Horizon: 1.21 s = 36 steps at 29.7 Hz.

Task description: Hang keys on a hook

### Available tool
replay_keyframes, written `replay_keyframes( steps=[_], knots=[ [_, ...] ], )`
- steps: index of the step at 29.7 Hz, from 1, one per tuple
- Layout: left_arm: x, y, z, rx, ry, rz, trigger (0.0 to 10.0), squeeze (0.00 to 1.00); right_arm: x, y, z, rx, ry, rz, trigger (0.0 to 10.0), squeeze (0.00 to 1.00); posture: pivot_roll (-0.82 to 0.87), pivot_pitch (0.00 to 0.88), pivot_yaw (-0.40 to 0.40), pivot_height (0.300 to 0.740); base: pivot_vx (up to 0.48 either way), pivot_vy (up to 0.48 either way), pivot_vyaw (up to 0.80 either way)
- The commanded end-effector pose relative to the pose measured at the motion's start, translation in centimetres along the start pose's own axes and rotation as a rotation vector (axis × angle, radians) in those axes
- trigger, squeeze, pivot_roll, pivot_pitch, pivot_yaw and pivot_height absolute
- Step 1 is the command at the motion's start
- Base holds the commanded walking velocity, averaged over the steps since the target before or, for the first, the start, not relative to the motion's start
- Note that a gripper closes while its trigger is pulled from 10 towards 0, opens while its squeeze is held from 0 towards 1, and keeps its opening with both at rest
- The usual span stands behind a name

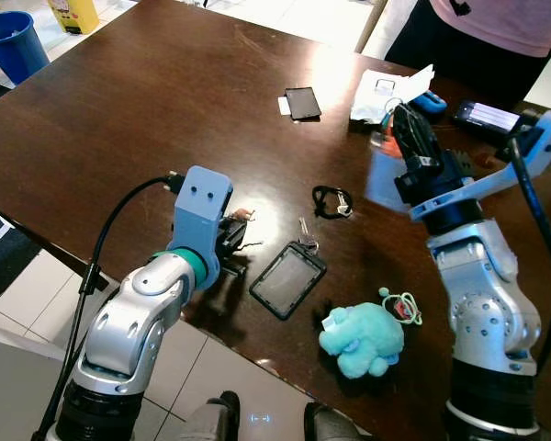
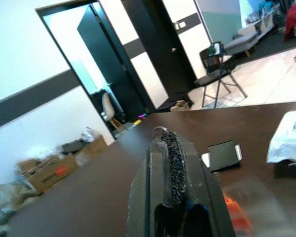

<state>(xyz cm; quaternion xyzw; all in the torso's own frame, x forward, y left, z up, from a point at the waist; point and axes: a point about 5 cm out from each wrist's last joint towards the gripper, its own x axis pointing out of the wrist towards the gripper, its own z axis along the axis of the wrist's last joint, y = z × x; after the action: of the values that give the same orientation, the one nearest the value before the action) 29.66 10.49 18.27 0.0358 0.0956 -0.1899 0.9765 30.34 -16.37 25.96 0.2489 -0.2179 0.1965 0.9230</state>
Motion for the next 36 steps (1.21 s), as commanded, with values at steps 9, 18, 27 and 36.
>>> replay_keyframes(
  steps=[9, 18, 27, 36],
  knots=[
    [0.0, 0.2, -0.9, -0.005, 0.031, 0.016, 10.0, 0.0, -1.6, -2.3, -2.7, 0.267, 0.266, -0.145, 10.0, 0.0, 0.0, 0.14, 0.103, 0.74, 0.0, 0.0, 0.0],
    [0.1, 0.1, -1.1, -0.013, 0.033, 0.017, 10.0, 0.0, 0.6, -1.4, 3.4, -0.627, -0.035, -0.155, 10.0, 0.0, -0.01, 0.136, 0.097, 0.74, 0.0, 0.0, 0.0],
    [0.1, 0.1, -1.1, -0.014, 0.033, 0.018, 10.0, 0.0, 1.0, -1.7, 3.2, -1.045, 0.085, -0.12, 10.0, 0.0, -0.01, 0.14, 0.098, 0.74, 0.0, 0.0, 0.0],
    [0.1, 0.0, -1.4, -0.017, 0.042, 0.016, 10.0, 0.0, 0.9, 1.0, 4.8, -1.545, -0.186, 0.076, 10.0, 0.0, -0.01, 0.151, 0.102, 0.74, 0.0, 0.0, 0.0]
  ],
)
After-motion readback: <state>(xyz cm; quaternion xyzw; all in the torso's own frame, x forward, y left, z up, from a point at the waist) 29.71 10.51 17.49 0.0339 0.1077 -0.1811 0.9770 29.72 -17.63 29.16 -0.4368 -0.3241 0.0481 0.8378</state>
